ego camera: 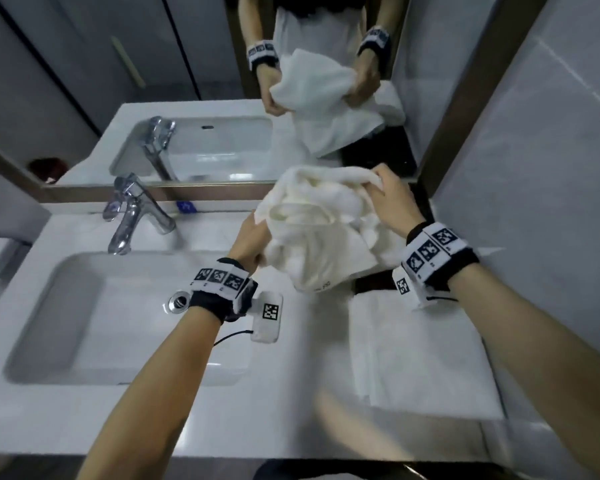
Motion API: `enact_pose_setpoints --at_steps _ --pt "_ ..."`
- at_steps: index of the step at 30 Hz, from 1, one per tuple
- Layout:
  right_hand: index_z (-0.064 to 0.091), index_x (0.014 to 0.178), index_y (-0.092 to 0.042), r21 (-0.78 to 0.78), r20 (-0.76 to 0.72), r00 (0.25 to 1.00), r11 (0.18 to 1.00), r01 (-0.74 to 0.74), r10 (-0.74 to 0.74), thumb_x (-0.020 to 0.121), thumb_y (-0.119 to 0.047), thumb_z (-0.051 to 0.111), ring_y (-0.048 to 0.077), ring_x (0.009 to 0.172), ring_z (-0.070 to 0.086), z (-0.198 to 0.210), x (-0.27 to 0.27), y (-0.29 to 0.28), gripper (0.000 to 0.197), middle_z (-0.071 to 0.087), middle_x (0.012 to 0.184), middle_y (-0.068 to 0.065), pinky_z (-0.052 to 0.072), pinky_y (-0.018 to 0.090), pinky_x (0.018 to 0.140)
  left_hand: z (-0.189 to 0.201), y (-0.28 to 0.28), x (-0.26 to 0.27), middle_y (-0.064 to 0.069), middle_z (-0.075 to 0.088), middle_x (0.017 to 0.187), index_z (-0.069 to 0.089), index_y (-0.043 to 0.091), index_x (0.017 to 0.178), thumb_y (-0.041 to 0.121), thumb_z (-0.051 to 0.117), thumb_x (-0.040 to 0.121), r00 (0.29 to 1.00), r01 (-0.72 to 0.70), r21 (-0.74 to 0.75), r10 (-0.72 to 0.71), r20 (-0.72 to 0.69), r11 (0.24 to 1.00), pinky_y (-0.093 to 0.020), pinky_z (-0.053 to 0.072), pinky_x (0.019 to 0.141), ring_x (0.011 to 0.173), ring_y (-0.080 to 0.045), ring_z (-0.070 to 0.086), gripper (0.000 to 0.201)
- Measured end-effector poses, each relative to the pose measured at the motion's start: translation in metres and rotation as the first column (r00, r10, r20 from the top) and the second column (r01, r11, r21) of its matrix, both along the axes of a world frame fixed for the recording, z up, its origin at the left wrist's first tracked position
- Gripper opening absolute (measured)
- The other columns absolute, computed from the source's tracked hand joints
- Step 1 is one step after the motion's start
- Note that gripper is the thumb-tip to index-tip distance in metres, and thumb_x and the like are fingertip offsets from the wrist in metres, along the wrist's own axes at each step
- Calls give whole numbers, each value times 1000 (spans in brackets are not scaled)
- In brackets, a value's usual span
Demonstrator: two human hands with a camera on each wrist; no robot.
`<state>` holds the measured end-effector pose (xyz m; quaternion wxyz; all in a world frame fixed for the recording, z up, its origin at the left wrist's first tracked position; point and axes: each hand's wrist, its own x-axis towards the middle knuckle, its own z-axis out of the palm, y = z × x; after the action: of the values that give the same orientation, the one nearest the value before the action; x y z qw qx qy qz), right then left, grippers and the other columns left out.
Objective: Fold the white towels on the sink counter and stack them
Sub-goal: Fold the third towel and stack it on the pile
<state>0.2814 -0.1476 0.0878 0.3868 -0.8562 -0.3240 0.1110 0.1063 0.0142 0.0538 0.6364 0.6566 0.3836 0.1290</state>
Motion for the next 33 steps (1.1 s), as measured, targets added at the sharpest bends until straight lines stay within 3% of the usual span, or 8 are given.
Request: enact_pose_setpoints --at_steps 2,9,12,15,17,21,28,33 --pt "46 75 -15 83 -25 999 996 -37 40 94 -22 46 19 77 50 23 1 8 20 53 75 0 35 28 62 16 3 -9 5 64 76 56 15 91 22 42 95 996 -46 -111 55 73 993 -26 50 63 68 -11 59 16" --pt "69 89 -10 372 -486 825 922 -104 289 91 -23 59 5 74 65 72 10 24 17 72 77 -7 50 19 71 56 0 -36 10 70 58 74 20 58 31 45 88 905 82 -447 121 408 891 -15 53 52 55 -2 68 44" --pt "66 99 0 131 -403 902 985 -112 156 89 -22 62 14 82 58 51 27 24 24 63 90 5 45 20 66 51 -4 -43 27 69 93 70 32 102 44 54 90 830 414 -347 -193 523 841 -5 47 73 90 12 63 24" --pt "58 120 -2 -167 -243 968 981 -98 55 89 -17 61 24 102 59 8 41 11 35 61 113 13 48 23 83 1 0 -32 17 67 86 63 16 108 13 52 95 964 108 -387 -2 265 916 -1 44 74 103 -7 53 17" --pt "55 126 -6 -312 -234 972 944 -111 37 88 -18 62 28 116 55 -17 43 -2 40 58 127 16 43 30 94 -29 -5 -28 -9 66 99 57 -2 106 18 46 96 970 -181 -212 138 -202 960 -29 48 88 110 -27 50 25" --pt "55 127 -13 -451 -267 960 870 -198 80 89 -22 60 27 121 51 -47 37 -20 40 55 132 11 38 27 93 -56 -17 -22 -21 26 150 21 -1 143 28 51 92 808 -35 264 183 -560 964 -45 29 110 136 -37 30 66" --pt "50 131 -16 -515 -98 988 843 -153 119 83 -4 56 34 130 35 -62 24 -16 50 38 140 13 33 39 109 -57 -22 6 -11 41 141 40 7 135 11 62 81 894 429 737 -132 -427 523 -38 32 106 129 -31 37 58" --pt "41 138 -19 -541 42 996 840 -42 76 83 6 49 32 130 29 -66 24 -10 61 32 143 9 36 46 104 -59 -28 36 -5 45 142 44 15 135 7 60 83 623 751 639 -496 -605 163 -38 29 108 132 -23 39 55"
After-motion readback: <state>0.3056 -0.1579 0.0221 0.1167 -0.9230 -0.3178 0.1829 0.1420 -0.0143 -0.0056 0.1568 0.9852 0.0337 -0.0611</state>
